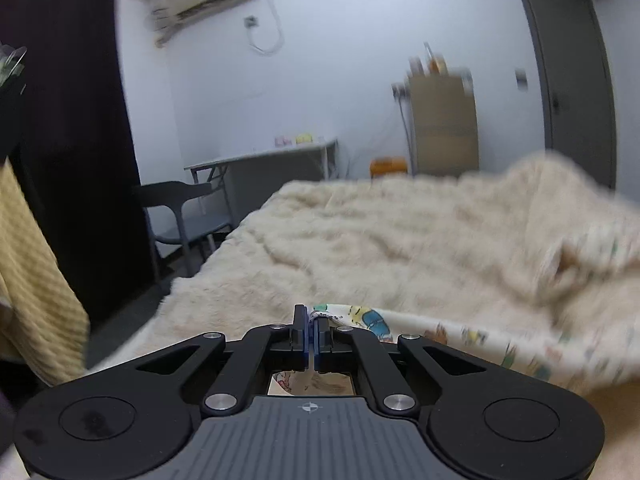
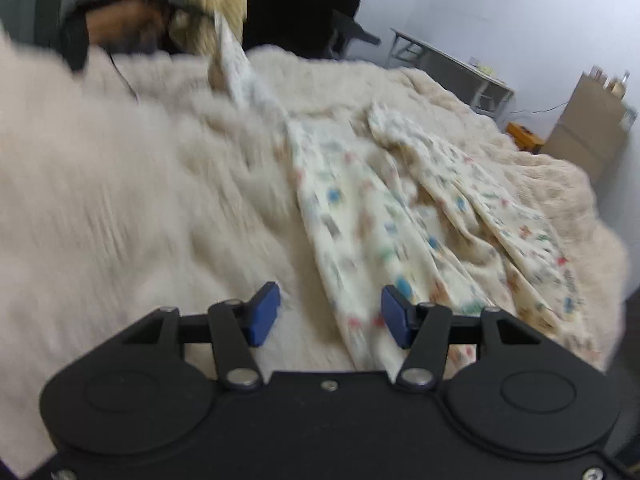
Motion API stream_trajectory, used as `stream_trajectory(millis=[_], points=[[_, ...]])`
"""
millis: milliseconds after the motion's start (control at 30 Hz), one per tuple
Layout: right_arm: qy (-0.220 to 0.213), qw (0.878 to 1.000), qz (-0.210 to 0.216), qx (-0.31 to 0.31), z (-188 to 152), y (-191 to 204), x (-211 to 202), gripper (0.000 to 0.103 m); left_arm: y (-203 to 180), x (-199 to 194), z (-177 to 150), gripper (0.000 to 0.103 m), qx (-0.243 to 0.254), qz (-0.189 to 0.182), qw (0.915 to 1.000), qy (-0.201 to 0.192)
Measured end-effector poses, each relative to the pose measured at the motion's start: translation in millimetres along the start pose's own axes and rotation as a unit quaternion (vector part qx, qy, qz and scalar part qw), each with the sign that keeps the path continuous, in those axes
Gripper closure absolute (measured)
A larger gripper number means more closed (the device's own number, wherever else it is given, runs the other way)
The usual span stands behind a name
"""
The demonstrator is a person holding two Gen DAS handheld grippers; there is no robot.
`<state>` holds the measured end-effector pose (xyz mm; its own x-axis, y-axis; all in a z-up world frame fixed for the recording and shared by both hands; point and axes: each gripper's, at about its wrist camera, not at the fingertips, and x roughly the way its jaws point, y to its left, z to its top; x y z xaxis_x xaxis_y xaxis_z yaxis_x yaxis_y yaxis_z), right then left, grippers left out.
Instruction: Fold clothes
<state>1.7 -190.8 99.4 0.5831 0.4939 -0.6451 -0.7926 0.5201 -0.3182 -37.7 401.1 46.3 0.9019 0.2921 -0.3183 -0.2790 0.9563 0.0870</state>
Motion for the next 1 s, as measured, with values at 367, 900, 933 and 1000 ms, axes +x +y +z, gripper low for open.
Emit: stream_trajectory(millis=[367,900,933,1000], points=[[-0.088,0.980,-0.023,0.177,0,-89,-35,0.103,-6,-47,73,0.102,-0.030,-0.022,0.9950,-0.093],[-0.012,0.990,-0.138,0.018,-49,-42,-70,0.062,-29,-13,55,0.102,-0.002,-0.025,0.9986,-0.046],[-0.010,0.992,-0.124,-0.002,-51,-33,-72,0.063,-29,-12,55,0.102,-0.002,-0.025,0.9987,-0.045],[0.007,0.997,-0.077,-0.025,-51,-20,-65,0.074,-29,-12,56,0.102,-0.002,-0.026,0.9986,-0.045]])
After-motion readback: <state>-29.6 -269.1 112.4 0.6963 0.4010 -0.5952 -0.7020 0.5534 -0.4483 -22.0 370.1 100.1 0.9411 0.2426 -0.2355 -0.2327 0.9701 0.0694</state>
